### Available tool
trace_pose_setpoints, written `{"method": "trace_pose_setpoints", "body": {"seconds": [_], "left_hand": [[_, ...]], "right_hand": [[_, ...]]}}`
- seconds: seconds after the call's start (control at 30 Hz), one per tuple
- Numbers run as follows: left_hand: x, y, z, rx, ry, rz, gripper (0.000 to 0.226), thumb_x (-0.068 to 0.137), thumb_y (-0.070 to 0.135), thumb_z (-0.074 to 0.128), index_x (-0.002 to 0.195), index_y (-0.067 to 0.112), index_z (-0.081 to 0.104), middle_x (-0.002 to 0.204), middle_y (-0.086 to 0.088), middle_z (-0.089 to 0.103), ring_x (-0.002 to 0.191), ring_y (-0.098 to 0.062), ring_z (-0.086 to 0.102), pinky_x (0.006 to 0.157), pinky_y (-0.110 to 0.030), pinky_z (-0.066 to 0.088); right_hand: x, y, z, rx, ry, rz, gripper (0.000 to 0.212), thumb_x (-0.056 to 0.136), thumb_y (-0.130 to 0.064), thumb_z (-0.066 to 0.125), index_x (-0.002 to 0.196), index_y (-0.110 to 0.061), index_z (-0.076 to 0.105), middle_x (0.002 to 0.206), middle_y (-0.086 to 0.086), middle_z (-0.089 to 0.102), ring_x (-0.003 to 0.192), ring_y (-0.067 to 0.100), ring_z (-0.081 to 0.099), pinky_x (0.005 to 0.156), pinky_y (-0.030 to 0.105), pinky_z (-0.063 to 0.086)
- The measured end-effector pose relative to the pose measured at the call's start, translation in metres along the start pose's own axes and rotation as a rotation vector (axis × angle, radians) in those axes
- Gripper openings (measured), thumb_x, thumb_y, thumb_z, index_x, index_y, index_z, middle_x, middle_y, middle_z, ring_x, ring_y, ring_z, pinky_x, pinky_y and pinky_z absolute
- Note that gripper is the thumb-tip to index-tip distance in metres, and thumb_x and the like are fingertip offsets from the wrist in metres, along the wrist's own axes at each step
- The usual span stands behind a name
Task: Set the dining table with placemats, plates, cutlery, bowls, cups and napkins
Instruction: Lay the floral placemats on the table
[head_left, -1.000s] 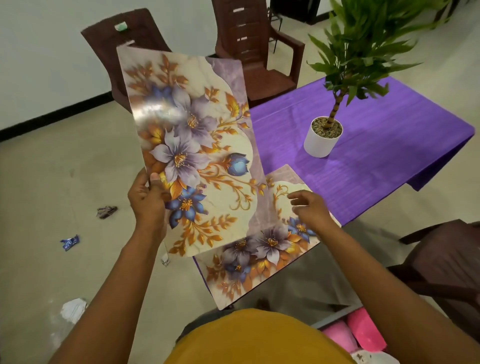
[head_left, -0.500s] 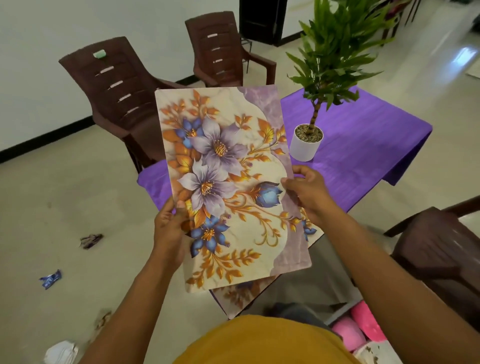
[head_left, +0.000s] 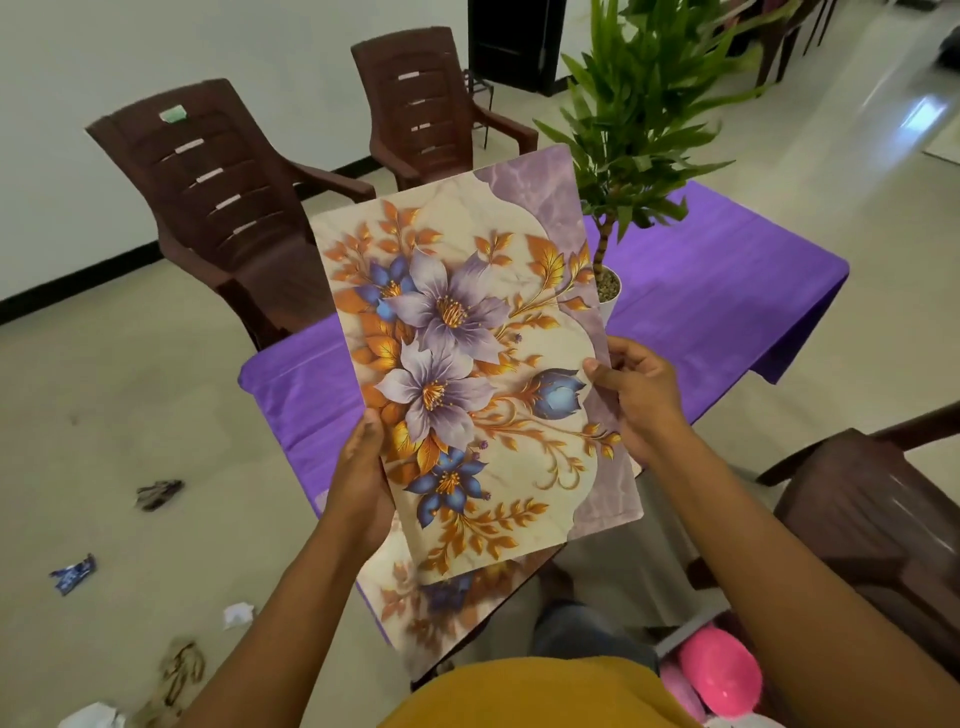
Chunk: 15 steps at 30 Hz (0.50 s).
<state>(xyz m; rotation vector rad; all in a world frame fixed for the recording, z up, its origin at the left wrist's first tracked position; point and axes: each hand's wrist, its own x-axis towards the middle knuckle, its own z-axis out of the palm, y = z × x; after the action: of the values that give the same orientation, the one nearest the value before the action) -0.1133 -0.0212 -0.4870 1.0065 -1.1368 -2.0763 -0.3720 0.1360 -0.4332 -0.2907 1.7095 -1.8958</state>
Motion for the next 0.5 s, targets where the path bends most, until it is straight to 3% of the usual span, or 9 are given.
{"method": "trace_pose_setpoints", "body": {"seconds": [0.17, 0.33, 0.5], "left_hand": [[0.023, -0.016, 0.035, -0.026, 0.074, 0.054, 0.061, 0.102, 0.050, 0.052, 0.150, 0.013, 0.054, 0.148, -0.014, 0.060, 0.136, -0.037, 0.057, 0.114, -0.057, 0.044], [0.036, -0.041, 0.064, -0.104, 0.181, 0.063, 0.058, 0.102, 0.049, 0.048, 0.149, 0.014, 0.055, 0.147, -0.016, 0.060, 0.132, -0.037, 0.061, 0.104, -0.048, 0.055], [0.035, -0.055, 0.086, -0.172, 0.264, 0.062, 0.049, 0.109, 0.041, 0.040, 0.146, 0.014, 0.058, 0.136, -0.013, 0.068, 0.121, -0.032, 0.069, 0.091, -0.045, 0.062]], "right_hand": [[0.052, -0.012, -0.024, 0.036, -0.020, 0.033, 0.023, 0.082, 0.003, 0.080, 0.099, -0.007, 0.068, 0.081, 0.005, 0.072, 0.077, 0.020, 0.072, 0.072, 0.033, 0.060], [0.098, -0.017, -0.042, -0.029, -0.160, 0.035, 0.020, 0.078, -0.001, 0.084, 0.087, -0.009, 0.068, 0.084, 0.012, 0.069, 0.080, 0.024, 0.066, 0.074, 0.035, 0.058], [0.133, -0.028, -0.052, -0.031, -0.313, 0.051, 0.020, 0.080, 0.004, 0.080, 0.084, -0.009, 0.066, 0.075, 0.001, 0.068, 0.073, 0.015, 0.064, 0.067, 0.026, 0.058]]}}
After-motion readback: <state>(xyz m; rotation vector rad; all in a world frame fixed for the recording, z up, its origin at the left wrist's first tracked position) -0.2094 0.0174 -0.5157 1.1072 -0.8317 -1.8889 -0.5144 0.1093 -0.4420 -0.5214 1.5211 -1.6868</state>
